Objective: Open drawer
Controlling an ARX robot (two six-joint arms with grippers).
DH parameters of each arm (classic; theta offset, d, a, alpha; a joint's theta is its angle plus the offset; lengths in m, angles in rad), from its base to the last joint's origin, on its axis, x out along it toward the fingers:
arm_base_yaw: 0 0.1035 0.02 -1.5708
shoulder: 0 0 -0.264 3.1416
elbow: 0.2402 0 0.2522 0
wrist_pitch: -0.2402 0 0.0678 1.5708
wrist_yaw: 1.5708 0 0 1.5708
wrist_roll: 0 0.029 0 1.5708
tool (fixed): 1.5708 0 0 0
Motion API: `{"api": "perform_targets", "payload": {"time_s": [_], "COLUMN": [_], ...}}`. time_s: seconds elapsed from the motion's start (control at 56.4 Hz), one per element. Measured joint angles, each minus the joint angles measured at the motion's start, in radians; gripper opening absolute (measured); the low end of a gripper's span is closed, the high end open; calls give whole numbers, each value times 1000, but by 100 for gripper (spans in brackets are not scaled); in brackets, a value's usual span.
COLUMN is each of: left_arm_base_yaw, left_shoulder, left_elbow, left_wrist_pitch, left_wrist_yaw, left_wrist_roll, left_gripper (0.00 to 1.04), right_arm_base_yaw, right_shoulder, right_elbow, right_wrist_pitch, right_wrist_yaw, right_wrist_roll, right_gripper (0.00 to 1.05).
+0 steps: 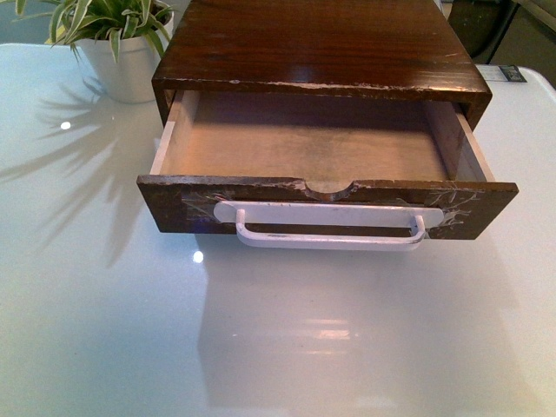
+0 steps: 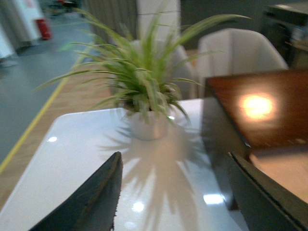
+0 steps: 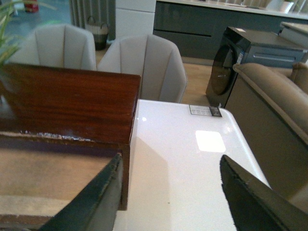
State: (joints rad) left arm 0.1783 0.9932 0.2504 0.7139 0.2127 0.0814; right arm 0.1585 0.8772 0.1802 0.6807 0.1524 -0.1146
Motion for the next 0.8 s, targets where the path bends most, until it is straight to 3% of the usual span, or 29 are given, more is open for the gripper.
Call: {"api": "perform_targets", "payload": {"time_s": [0.053,0.231,0.284,0.319,0.39,0.443,0.798], "left_arm_base_yaw": [-9,-58,-71,-79,-142,-173,-176], "left_shoulder": [-34,-134,-179,-203,-269,-312,-483], "left_elbow": [-25,-96,-124,-134,-158,-174,-237], "left_wrist_pitch": [6,-16,-37,-50,-89,-116,-212], "left_wrist_yaw": [-56,-93,-112,-117,-202,-204,-213], "left_wrist_roll": [-28,-66,-72,-78,-78,-78,-79], "left_gripper": [52,21,7,2,2,2,2], "right_arm_base_yaw": [-12,-50,-63,-102,-153,-154,-157], "right_shoulder": [-32,-127,-166,-198,-259,-293,-463], "right_elbow": [-21,-76,-92,-102,-119,-129,-163], "right_wrist_pitch": [-3,-49,-72,-92,-132,-157,-267], "right_wrist_yaw": [-11,-48,-62,-127,-145,-153,-153], "right_wrist_roll": [42,91,97,101,101,102,104], "right_gripper": [49,19,6,2,2,2,2]}}
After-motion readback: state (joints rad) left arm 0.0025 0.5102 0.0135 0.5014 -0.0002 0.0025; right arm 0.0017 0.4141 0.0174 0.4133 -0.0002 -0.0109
